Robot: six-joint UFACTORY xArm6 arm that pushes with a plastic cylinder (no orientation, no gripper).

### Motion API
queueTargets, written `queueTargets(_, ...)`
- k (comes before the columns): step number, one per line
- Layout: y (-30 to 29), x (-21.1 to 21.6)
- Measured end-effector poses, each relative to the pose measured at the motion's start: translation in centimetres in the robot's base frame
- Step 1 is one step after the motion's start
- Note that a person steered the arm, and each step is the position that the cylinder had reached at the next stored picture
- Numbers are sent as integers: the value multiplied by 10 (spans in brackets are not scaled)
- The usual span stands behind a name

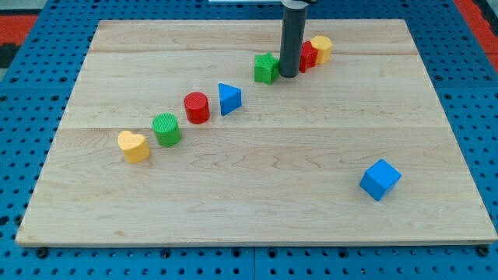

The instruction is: Adjust the green star to the bottom left of the red star

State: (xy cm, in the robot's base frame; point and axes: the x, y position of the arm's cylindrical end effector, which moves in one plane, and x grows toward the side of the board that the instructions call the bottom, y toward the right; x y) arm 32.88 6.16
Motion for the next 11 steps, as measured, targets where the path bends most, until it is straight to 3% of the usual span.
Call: queueTargets(11,24,28)
